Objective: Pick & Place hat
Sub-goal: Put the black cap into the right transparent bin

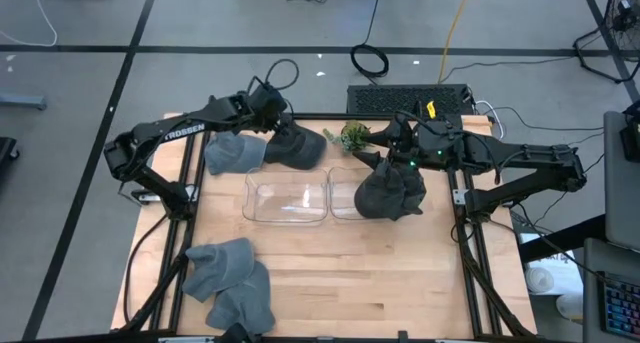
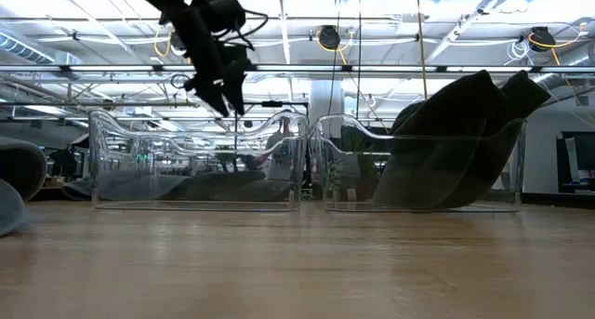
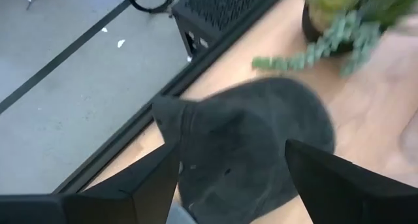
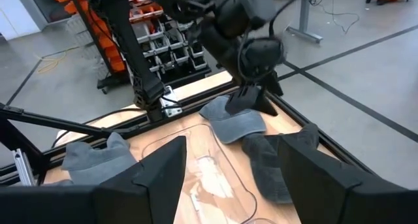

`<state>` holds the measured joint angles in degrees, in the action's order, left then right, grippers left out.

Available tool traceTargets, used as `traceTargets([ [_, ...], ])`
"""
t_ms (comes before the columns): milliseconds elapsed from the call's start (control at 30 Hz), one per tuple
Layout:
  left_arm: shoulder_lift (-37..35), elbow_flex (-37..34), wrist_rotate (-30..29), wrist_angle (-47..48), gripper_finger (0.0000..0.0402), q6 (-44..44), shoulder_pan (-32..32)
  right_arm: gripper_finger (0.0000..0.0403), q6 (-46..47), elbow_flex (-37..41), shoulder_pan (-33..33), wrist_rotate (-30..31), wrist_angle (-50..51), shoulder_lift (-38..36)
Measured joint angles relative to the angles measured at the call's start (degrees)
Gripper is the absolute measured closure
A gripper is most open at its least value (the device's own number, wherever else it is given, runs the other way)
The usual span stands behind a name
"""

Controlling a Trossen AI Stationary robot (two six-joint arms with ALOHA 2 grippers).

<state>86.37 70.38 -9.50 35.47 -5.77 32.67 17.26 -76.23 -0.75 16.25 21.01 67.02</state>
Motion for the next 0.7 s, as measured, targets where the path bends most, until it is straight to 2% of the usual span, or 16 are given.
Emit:
traceTargets([
  [367,0.0,-9.4,-1.2,-5.9,0.0117,5.5,0.0,0.0178,0.0,0.0,0.0,-0.1,-1.5,0.0],
  [500,0.0,-12.0,-0.7,-7.2,0.0116,10.3,0.0,0.0179,-0.1,0.0,0.0,-0.1,-2.5,0.0],
  [700,0.0,-14.5,3.4,-7.1,0.0116,20.0,0.0,0.018,0.0,0.0,0.0,-0.1,-2.8,0.0],
])
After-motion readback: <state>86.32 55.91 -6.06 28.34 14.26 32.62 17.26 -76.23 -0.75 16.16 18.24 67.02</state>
